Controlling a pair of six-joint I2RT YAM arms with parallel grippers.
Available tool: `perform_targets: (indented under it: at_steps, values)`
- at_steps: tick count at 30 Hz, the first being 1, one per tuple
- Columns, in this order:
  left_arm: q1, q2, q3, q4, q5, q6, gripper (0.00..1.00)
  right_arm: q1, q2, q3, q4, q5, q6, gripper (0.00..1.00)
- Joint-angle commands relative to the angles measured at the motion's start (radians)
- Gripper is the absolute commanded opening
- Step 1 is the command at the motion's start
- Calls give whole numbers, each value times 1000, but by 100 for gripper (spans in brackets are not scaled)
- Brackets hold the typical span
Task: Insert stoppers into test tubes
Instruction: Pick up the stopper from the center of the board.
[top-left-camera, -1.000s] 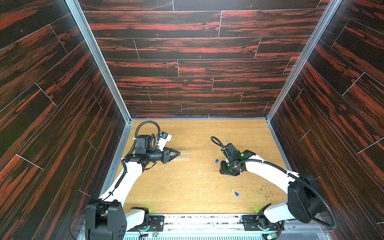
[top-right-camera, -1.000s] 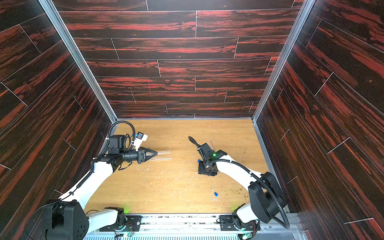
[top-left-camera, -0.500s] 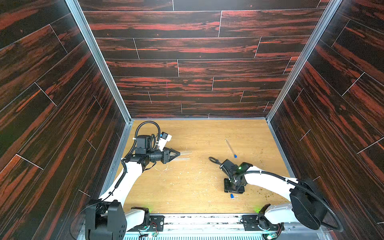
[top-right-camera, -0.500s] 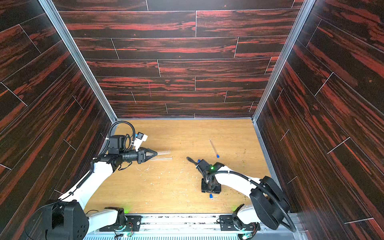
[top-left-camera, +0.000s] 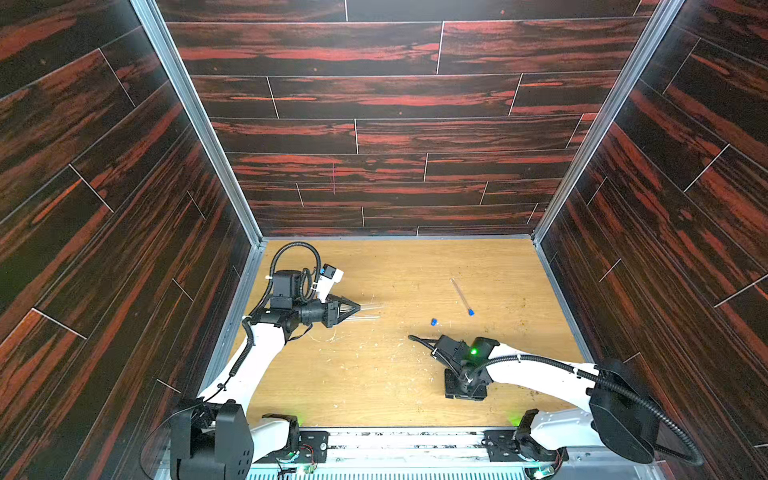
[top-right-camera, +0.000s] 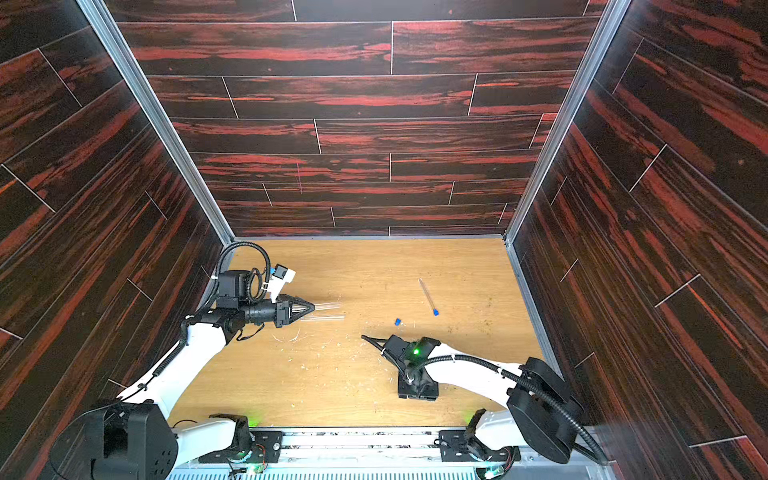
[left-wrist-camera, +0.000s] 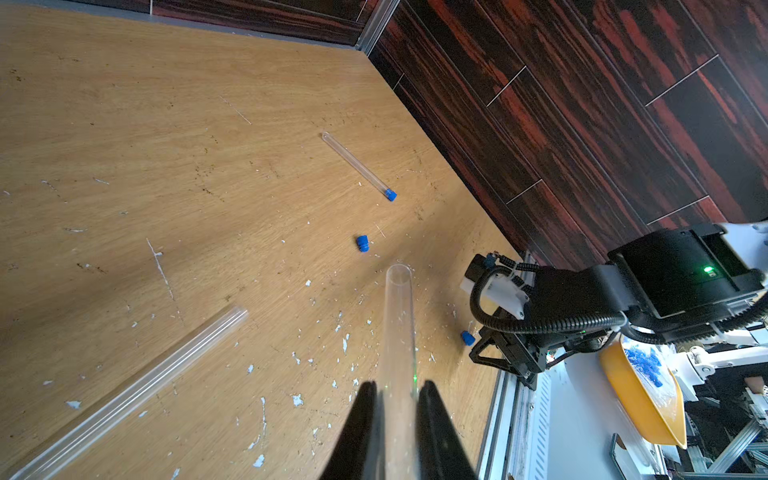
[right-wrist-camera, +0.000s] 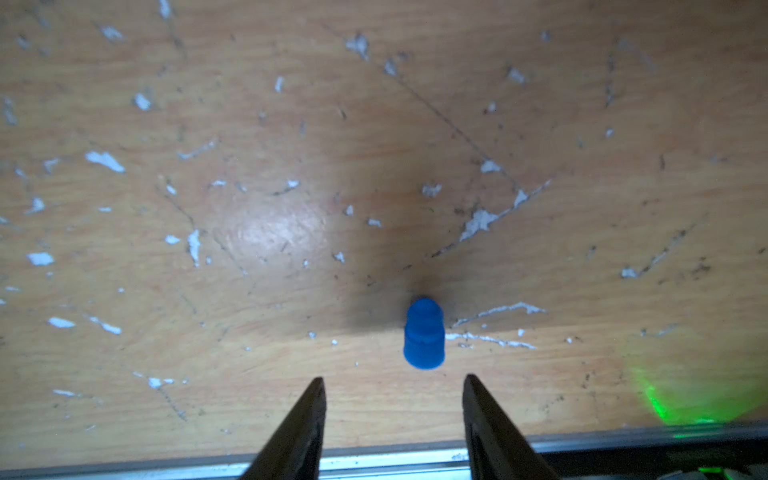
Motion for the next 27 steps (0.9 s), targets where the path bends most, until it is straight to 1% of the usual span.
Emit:
perform_targets:
  at_steps: [1,12,27]
  values:
    - [5,-6,2,8,9,8,0,7,-14,-18,-7,18,41,53]
    - [5,-7,2,3,5,14,0,7,9,-49,41,15,15,43]
    - [6,-7,0,2,4,14,0,-2,29,-60,62,17,-4,37]
